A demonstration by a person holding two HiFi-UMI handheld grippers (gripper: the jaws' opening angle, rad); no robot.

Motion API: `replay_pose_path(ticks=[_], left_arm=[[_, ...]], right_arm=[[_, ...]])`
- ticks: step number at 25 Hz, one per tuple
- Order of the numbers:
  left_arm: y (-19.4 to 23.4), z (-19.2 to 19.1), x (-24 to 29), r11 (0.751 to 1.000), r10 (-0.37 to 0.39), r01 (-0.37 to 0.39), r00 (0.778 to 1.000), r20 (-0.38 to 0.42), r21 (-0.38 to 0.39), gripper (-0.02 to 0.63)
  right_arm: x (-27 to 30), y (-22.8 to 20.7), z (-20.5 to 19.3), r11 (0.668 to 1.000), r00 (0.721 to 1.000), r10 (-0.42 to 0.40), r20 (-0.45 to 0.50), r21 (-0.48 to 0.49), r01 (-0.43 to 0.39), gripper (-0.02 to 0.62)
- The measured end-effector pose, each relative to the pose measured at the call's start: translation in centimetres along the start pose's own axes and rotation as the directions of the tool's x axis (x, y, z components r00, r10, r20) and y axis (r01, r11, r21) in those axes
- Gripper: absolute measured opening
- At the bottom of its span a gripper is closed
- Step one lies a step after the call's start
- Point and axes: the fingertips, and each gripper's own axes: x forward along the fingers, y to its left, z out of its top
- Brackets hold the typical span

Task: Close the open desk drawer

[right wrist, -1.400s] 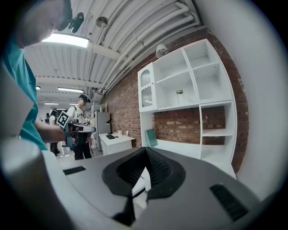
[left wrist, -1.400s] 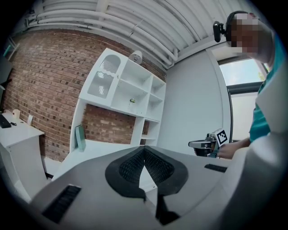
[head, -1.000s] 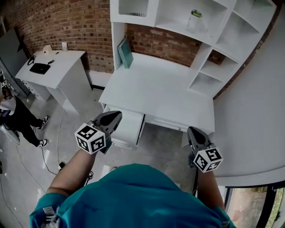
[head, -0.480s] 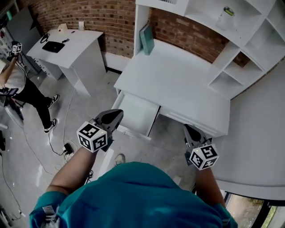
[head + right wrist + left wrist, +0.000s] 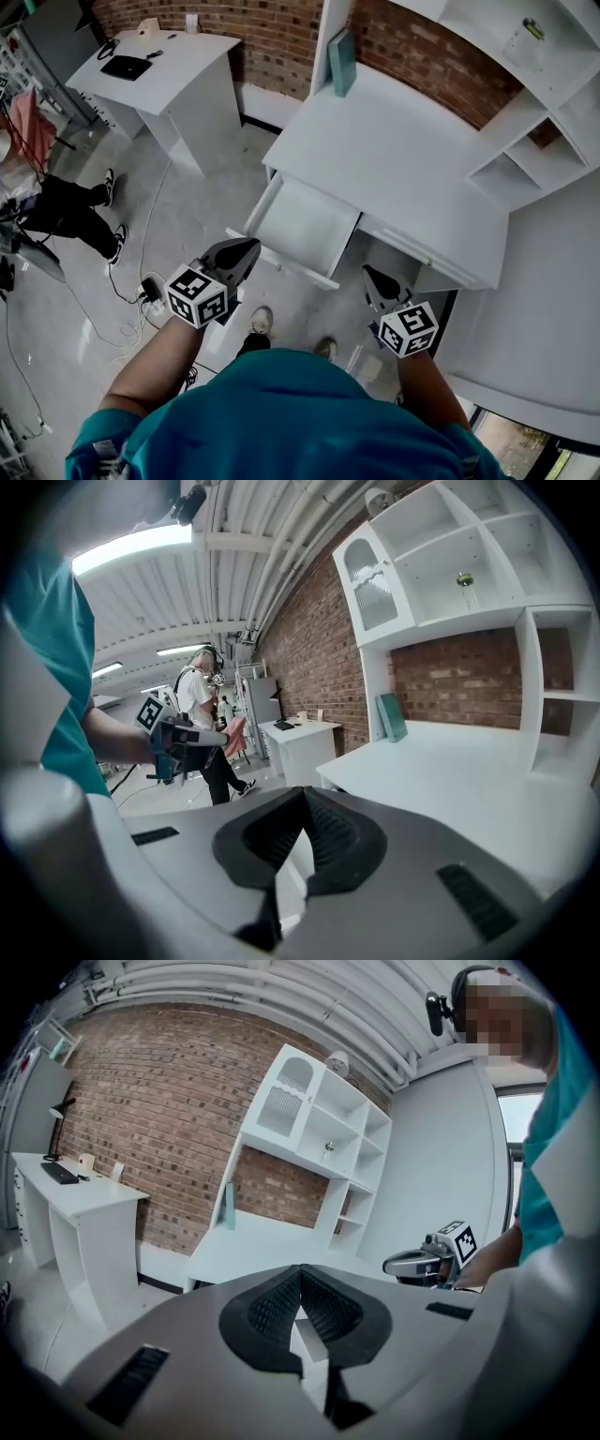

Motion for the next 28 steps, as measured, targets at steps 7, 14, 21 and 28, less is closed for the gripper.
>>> replay_pose_path(ticks=[7,14,21,28], left_arm=[[2.7,-3.4,-1.7,0.999,0.024,-0.025,0.999,-0.039,-0.031,0.015],[4.8,-6.1,-2.2,0.998,0.032,-0.034,0.998,-0.055,-0.046,0.015],[6.0,-8.3,-2.1,0.998,0.020,-0.025,0.996,-0.089,-0.055,0.015],[6.6,-9.5,-1.8,0.998,0.010,-0.016,0.994,-0.113,-0.058,0.015]], right_arm=[[4.4,2.6,-4.7,0.999,0.997,0.037,-0.065,0.026,-0.035,0.020],[8.0,4.3,-9.6,0.998,0.989,0.060,-0.135,0.041,-0.055,0.021],[9.9,4.6,-14.6,0.998,0.976,0.050,-0.213,0.056,-0.038,0.021],[10.9,4.4,-18.4,0.998,0.958,0.037,-0.283,0.063,-0.020,0.021]])
